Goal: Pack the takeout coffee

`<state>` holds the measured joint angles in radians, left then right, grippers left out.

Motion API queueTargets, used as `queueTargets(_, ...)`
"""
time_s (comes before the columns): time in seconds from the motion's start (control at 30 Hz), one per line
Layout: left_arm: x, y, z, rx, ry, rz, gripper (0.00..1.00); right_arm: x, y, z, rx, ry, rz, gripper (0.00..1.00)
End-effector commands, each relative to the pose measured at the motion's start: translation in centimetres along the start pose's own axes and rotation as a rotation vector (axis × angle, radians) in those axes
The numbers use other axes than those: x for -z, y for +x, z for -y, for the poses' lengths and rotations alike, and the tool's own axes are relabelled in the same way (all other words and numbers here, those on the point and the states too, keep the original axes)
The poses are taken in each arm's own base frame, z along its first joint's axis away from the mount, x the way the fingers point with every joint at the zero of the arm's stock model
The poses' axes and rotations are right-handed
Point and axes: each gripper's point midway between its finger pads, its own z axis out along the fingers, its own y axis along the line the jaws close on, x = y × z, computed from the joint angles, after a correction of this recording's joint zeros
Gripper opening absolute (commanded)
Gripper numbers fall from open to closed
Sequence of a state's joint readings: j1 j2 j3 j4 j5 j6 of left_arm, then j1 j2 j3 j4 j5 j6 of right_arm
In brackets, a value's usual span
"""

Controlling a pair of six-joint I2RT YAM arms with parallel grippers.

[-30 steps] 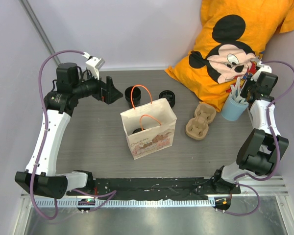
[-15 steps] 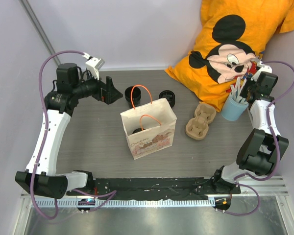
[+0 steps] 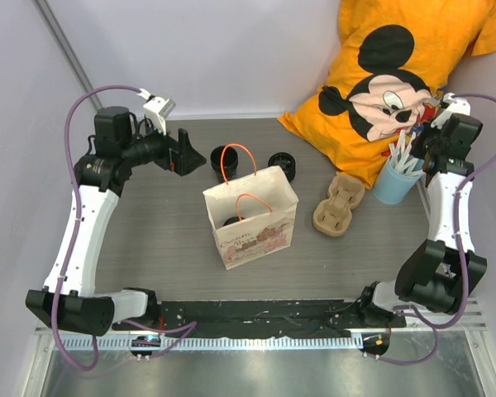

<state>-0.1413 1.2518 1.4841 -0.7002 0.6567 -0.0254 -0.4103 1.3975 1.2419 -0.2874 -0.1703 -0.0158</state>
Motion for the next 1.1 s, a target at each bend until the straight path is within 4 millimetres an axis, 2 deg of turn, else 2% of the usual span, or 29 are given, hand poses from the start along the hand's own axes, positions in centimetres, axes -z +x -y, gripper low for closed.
queueTargets(0.0,1.6,-2.7,1.3,-0.067,0.009,0.080,1.00,4.6,-6.3,-1.4,0.017,-0.039,0.140,0.01)
queueTargets(0.23,2.5,-3.8,1.6,-0.086,-0.006,0.096,1.00,8.6,-9.1,-2.2,0.079,-0.049,0.196,0.01)
queueTargets(0.47,3.0,-4.8,1.6,-0.099,-0.026,0.114,1.00,14.7,-14.4,-3.4,0.167,-0.055,0.320,0.01)
queueTargets(0.63,3.1,-5.1,1.5,-0.097,-0.038,0.118,1.00,18.1,-17.1,-5.0,0.193,-0.113,0.379,0.01)
queueTargets(0.77,3.0,-4.9,0.9,-0.098,-0.063,0.107,1.00,21.2,-19.4,-7.4,0.200,-0.212,0.436,0.01)
queueTargets(0.83,2.6,-4.6,0.7,-0.090,-0.060,0.095,1.00,22.3,-19.8,-9.1,0.185,-0.303,0.443,0.01)
queueTargets(0.87,2.5,-4.3,0.6,-0.086,-0.058,0.089,1.00,23.4,-20.3,-9.9,0.188,-0.343,0.461,0.01)
queueTargets(0.97,2.1,-3.8,0.6,-0.078,-0.045,0.078,1.00,25.2,-20.4,-12.7,0.159,-0.506,0.462,0.01)
queueTargets(1.07,2.0,-3.5,1.1,-0.079,-0.010,0.076,1.00,26.7,-19.6,-15.6,0.116,-0.712,0.430,0.01)
